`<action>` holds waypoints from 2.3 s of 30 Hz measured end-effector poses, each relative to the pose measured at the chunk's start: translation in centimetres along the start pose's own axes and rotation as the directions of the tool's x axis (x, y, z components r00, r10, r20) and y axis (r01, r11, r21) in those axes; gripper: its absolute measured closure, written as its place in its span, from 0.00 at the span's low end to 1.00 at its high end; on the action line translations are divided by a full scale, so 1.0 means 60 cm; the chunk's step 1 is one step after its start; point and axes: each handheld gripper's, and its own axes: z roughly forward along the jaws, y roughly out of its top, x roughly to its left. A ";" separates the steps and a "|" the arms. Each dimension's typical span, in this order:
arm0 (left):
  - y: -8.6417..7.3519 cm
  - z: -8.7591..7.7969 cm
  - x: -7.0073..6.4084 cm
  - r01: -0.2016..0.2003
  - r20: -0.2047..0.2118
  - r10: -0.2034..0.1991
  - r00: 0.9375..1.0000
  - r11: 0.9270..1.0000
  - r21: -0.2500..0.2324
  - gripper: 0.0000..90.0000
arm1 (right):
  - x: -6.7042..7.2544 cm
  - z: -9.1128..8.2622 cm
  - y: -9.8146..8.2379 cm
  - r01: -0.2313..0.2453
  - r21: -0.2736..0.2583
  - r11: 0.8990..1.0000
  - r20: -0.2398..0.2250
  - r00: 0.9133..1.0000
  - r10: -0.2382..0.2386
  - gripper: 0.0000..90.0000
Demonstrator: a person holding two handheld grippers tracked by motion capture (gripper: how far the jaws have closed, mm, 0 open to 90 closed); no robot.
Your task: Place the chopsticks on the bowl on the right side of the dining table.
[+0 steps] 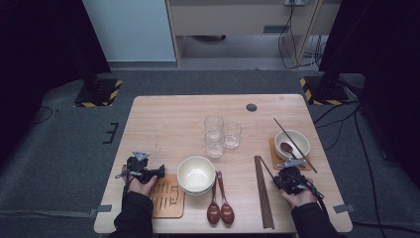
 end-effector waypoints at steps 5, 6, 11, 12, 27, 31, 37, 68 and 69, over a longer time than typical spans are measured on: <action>0.000 0.000 0.000 0.000 0.000 0.000 1.000 1.000 0.000 0.00 | -0.002 0.001 0.000 -0.003 -0.007 1.000 0.006 1.000 0.003 0.95; 0.000 0.000 0.000 0.000 0.000 0.000 1.000 1.000 0.000 0.00 | -0.002 0.001 0.000 -0.001 -0.008 1.000 0.006 1.000 0.001 0.95; 0.000 0.000 0.000 0.000 0.000 0.000 1.000 1.000 0.000 0.00 | -0.002 -0.001 -0.001 0.002 -0.024 1.000 0.009 1.000 -0.002 0.91; 0.000 0.000 0.000 0.000 0.000 0.000 1.000 1.000 0.000 0.00 | -0.003 -0.002 -0.002 0.003 -0.029 1.000 0.008 1.000 -0.003 0.90; 0.000 0.000 0.000 0.000 0.000 0.000 1.000 1.000 0.000 0.00 | -0.013 -0.043 -0.032 -0.028 -0.104 0.994 -0.016 1.000 0.027 0.85; 0.000 0.000 0.000 0.000 0.000 0.000 1.000 1.000 0.000 0.00 | -0.018 -0.044 -0.039 -0.032 -0.097 0.995 -0.017 0.999 0.031 0.86; 0.000 0.000 0.000 0.000 0.000 0.000 1.000 1.000 0.000 0.00 | -0.014 -0.030 -0.038 -0.017 -0.059 0.998 -0.026 1.000 0.015 0.88; 0.000 0.000 0.000 0.000 0.000 0.000 1.000 1.000 0.000 0.00 | -0.022 -0.038 -0.028 -0.045 -0.071 0.996 -0.051 0.998 0.041 0.95; 0.000 0.000 0.000 0.000 0.000 0.000 1.000 1.000 0.000 0.00 | -0.022 -0.040 -0.027 -0.043 -0.078 0.996 -0.051 0.998 0.039 0.95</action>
